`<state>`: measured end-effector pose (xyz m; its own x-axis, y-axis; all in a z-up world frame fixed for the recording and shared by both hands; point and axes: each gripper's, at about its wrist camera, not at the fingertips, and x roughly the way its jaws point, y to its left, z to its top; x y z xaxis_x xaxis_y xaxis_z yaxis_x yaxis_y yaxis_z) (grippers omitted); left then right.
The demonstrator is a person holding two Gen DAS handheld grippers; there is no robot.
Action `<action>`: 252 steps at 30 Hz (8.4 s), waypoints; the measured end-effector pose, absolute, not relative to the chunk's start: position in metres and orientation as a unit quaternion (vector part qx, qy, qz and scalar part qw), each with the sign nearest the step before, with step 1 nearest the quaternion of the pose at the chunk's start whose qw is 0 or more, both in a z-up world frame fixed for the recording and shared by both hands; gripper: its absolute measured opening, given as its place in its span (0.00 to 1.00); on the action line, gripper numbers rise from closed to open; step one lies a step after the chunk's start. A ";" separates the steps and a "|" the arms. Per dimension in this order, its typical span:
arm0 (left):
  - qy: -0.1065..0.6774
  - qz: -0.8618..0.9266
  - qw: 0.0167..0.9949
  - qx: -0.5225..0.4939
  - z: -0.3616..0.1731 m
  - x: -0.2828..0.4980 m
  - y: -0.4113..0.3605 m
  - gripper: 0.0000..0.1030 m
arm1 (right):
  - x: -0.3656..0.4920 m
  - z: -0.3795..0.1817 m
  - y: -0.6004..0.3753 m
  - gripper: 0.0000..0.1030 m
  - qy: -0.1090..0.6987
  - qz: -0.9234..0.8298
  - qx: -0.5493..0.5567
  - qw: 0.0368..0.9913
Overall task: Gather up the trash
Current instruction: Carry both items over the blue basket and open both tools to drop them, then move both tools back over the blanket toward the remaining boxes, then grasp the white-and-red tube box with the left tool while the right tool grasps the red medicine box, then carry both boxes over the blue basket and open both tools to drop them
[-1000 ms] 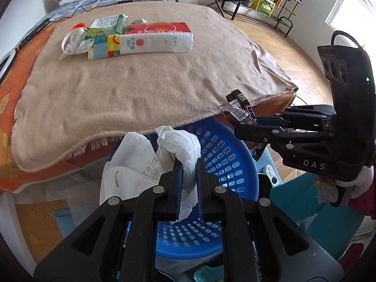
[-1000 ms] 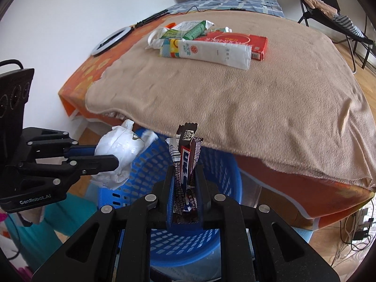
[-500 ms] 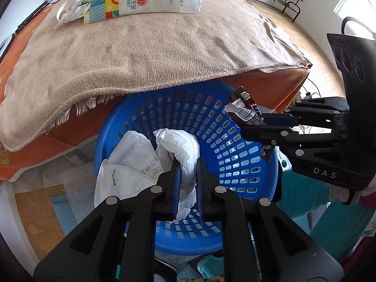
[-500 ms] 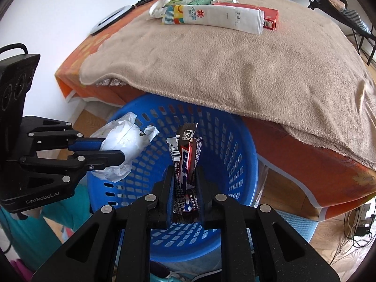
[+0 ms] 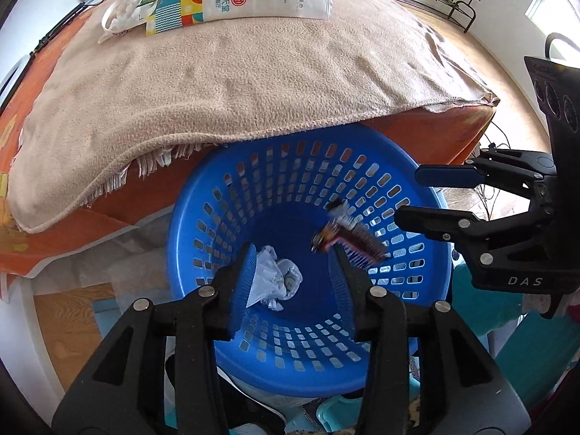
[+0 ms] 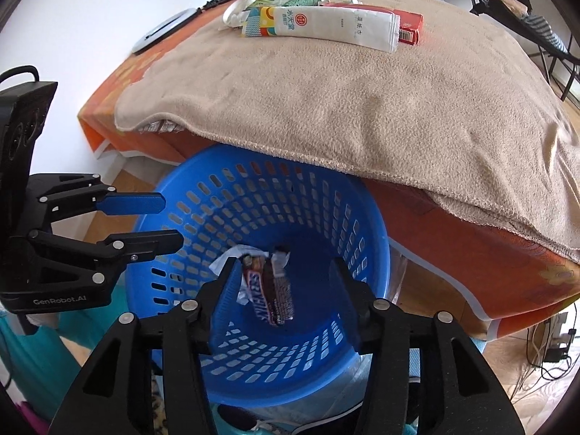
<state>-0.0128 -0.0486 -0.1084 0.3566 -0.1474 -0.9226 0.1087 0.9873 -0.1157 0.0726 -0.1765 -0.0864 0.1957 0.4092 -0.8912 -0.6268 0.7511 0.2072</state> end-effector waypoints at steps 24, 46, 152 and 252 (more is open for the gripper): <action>0.522 -0.027 0.850 -0.058 -0.065 0.021 -0.007 0.63 | 0.101 -0.053 -0.187 0.66 0.511 0.321 -0.072 0.794; 0.438 0.020 0.894 -0.092 0.015 0.118 0.068 0.63 | 0.220 0.012 -0.150 0.66 0.438 0.390 -0.101 0.804; 0.563 -0.104 0.815 0.089 -0.090 0.159 -0.066 0.07 | 0.319 -0.042 -0.136 0.80 0.492 0.307 -0.172 0.797; 0.600 -0.038 0.798 -0.042 -0.124 -0.010 -0.023 0.40 | 0.065 -0.089 -0.174 0.87 0.550 0.359 -0.151 0.739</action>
